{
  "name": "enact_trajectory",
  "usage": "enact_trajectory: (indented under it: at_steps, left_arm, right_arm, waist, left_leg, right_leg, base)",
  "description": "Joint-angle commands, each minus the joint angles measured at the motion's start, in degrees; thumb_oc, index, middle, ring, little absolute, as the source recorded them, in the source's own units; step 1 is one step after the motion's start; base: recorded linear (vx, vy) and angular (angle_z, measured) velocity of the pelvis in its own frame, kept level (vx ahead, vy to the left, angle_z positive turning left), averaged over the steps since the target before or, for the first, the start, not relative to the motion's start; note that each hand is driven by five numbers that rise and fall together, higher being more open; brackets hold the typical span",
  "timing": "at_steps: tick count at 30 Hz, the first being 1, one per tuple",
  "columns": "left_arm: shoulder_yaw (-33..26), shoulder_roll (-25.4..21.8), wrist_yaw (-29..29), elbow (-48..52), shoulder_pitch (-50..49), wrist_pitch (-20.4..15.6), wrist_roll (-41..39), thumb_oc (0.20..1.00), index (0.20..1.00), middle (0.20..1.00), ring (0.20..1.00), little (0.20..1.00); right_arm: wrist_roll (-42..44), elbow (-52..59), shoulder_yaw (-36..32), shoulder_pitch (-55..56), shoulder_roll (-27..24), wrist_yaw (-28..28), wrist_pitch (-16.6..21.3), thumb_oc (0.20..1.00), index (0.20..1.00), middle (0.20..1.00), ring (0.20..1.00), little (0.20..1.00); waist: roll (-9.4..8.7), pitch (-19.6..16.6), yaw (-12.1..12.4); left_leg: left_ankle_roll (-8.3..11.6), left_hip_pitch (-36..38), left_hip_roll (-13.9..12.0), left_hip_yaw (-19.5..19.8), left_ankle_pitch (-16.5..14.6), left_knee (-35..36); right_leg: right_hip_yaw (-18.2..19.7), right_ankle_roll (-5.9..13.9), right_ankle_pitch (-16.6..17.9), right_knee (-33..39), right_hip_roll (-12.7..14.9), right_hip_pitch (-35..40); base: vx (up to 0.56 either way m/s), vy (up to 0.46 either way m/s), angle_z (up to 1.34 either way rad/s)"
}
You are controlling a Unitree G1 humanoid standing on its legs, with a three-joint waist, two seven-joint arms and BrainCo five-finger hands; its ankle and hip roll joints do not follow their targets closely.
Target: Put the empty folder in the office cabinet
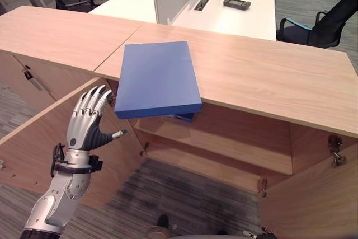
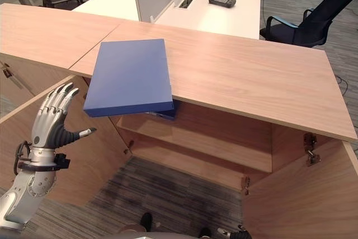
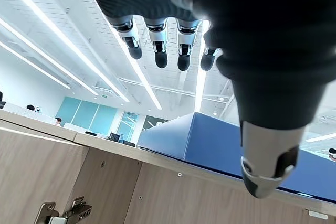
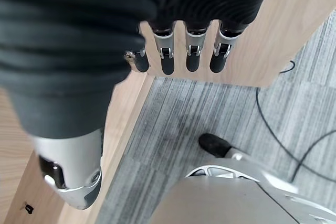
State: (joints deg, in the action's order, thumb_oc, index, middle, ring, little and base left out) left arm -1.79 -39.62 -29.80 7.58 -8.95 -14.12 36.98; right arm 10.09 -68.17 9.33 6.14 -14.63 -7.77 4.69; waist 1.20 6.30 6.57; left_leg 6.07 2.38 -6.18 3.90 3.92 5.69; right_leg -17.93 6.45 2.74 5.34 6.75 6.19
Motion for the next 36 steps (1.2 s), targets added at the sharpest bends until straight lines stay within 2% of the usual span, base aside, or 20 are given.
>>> enact_trajectory:
  at_steps: [1, 29, 36]
  left_arm:
    - [-1.0, -3.3, -0.8, 4.3, 4.0, -0.8, 1.7, 1.0, 1.0, 1.0, 1.0, 1.0]
    - [-0.3, -8.1, 4.4, 4.3, 6.3, 0.2, 4.0, 1.0, 1.0, 1.0, 1.0, 1.0]
    - [0.5, -8.0, 5.1, 3.5, 6.3, 0.6, 4.0, 1.0, 1.0, 1.0, 1.0, 1.0]
  right_arm:
    - [0.0, -1.0, 1.6, -3.4, -0.4, -0.9, 1.0, 1.0, 1.0, 1.0, 1.0, 1.0]
    - [0.8, -2.6, 0.1, -3.2, -1.1, 0.3, 0.3, 1.0, 1.0, 1.0, 1.0, 1.0]
    - [1.0, -2.8, -0.2, -3.1, -1.1, 0.0, 0.1, 1.0, 1.0, 1.0, 1.0, 1.0]
  waist:
    - [-0.98, 1.4, -1.1]
    - [0.15, 1.0, -3.1]
    - [0.2, 1.0, -3.3]
  left_leg:
    - [0.76, 0.6, 0.7, -2.8, -2.7, -0.7]
    - [0.78, 2.2, 0.1, -4.3, -3.4, -0.7]
    - [0.8, 2.4, 0.1, -4.5, -3.5, -0.7]
  right_leg:
    - [2.7, 2.78, -5.8, -1.2, 0.8, 2.2]
    - [4.1, 2.44, -7.1, -3.0, 0.3, 2.2]
    - [4.3, 2.38, -7.1, -2.8, 0.2, 2.5]
  base:
    - [0.0, 0.0, 0.0]
    - [0.0, -0.002, -0.02]
    - [0.0, -0.003, -0.01]
